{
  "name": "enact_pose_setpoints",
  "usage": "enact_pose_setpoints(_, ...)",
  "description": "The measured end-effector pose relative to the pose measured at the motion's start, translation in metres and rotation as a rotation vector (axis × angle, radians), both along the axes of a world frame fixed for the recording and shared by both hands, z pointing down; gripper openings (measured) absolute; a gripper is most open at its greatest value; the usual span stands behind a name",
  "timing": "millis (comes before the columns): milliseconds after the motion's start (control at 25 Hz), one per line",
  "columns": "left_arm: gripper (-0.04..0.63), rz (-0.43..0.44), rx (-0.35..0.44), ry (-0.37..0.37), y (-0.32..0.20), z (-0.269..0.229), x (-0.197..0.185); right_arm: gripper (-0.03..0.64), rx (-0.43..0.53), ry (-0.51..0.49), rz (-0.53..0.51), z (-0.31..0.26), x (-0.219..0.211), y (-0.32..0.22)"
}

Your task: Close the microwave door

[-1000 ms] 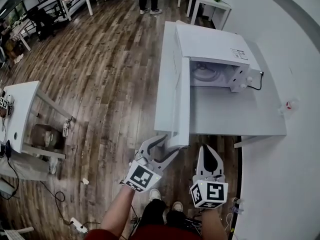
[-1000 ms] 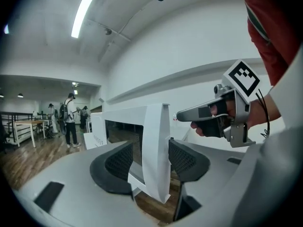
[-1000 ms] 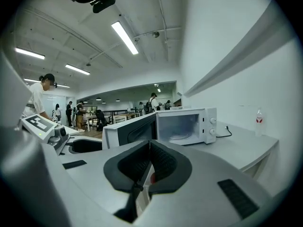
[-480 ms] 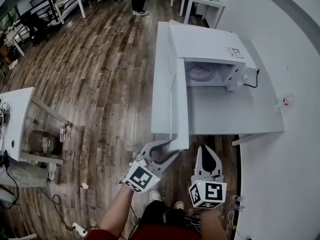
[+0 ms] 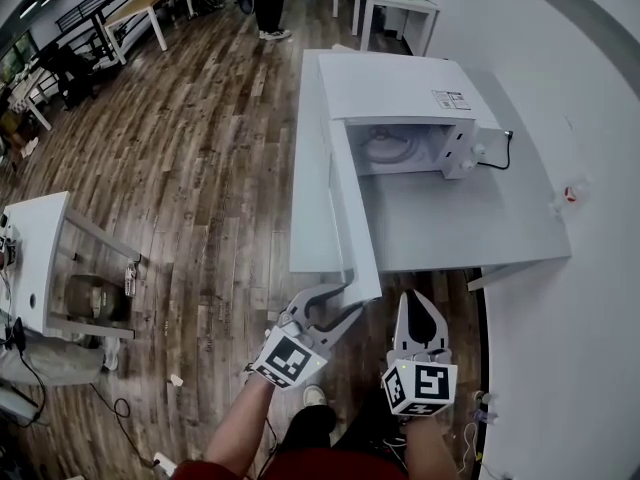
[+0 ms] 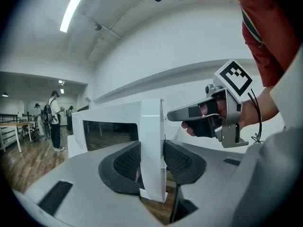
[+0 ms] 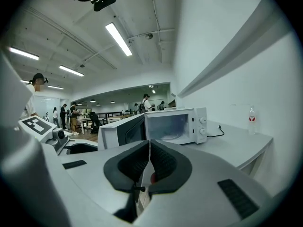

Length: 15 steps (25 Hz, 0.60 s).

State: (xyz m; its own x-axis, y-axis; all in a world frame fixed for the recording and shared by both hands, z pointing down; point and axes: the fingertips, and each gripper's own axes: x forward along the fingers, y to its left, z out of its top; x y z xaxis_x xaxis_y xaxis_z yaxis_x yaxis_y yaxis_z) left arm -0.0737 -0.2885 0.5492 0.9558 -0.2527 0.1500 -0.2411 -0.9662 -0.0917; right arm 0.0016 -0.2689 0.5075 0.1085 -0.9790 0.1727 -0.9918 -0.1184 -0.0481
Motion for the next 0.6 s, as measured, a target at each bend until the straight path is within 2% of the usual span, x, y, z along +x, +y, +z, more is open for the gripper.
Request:
enact_pose_setpoints(360, 0.167, -0.077, -0.006, -0.013, 0.006, -0.009, 0.062, 0.029, 0.005, 0.007, -0.058, -0.016, 0.072, 0.002)
enact_pose_setpoints(600, 0.16, -0.141, -0.011, -0.007, 0.002, -0.009, 0.115, 0.029, -0.011, 0.005, -0.078, -0.008, 0.128, 0.0)
